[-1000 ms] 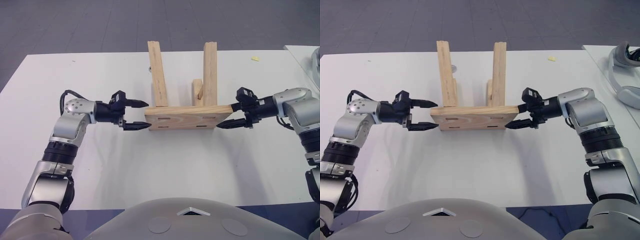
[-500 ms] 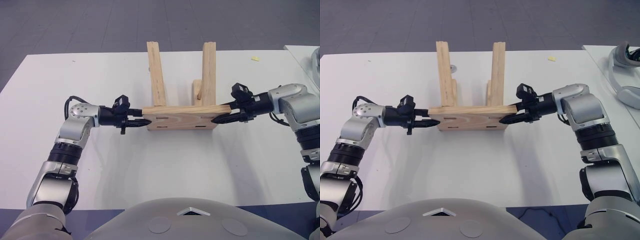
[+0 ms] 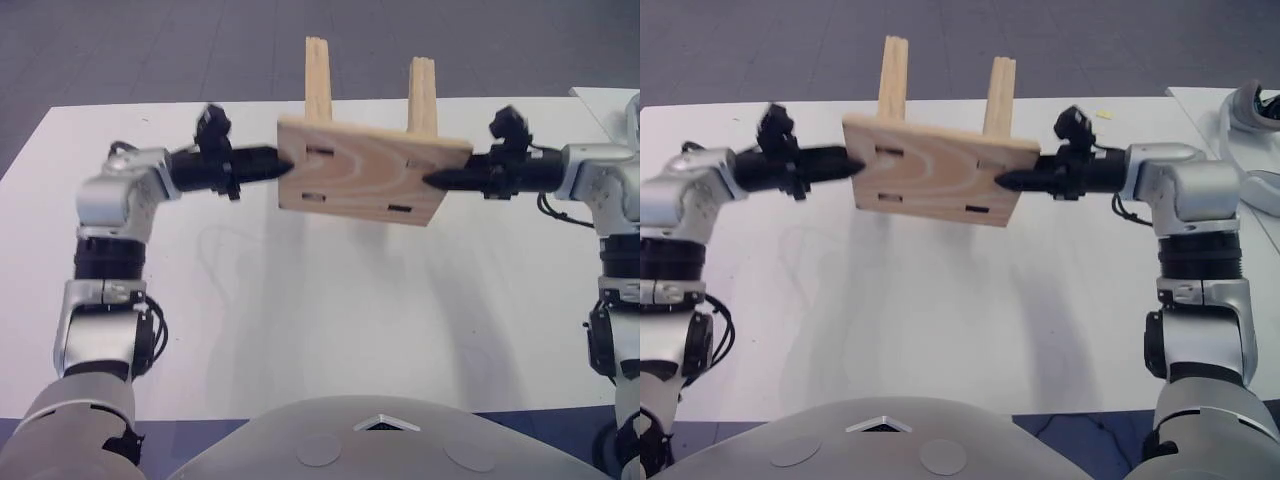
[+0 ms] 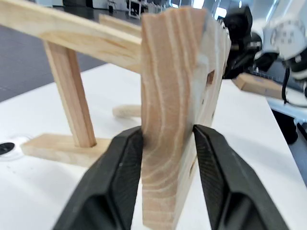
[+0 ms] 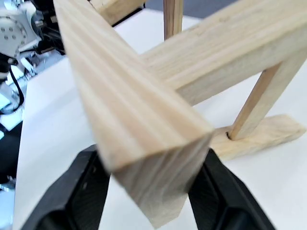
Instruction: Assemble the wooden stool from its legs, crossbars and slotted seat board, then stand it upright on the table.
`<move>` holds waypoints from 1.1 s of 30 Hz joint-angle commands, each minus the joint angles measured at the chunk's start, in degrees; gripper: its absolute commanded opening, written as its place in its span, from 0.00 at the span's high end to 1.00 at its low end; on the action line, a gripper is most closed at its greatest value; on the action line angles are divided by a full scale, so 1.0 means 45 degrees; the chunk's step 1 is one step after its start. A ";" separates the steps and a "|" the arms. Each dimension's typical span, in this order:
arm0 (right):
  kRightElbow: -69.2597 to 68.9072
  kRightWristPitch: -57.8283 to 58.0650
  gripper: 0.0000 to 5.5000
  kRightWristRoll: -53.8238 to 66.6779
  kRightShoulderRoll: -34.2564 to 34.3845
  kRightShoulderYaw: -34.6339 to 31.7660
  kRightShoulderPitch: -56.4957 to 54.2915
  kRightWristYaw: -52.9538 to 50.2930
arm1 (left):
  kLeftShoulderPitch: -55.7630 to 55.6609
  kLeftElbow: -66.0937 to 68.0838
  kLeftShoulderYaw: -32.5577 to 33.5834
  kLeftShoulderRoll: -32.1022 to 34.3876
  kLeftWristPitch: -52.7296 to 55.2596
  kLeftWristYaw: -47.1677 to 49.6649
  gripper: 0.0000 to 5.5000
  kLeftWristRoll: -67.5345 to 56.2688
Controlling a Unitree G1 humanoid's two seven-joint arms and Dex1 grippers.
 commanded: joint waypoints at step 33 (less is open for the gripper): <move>0.6795 -0.0413 0.63 0.1046 0.5860 -0.8726 -0.6574 -1.9152 | -0.6413 0.6099 1.1427 -0.4361 0.6257 2.3071 0.70 -0.2890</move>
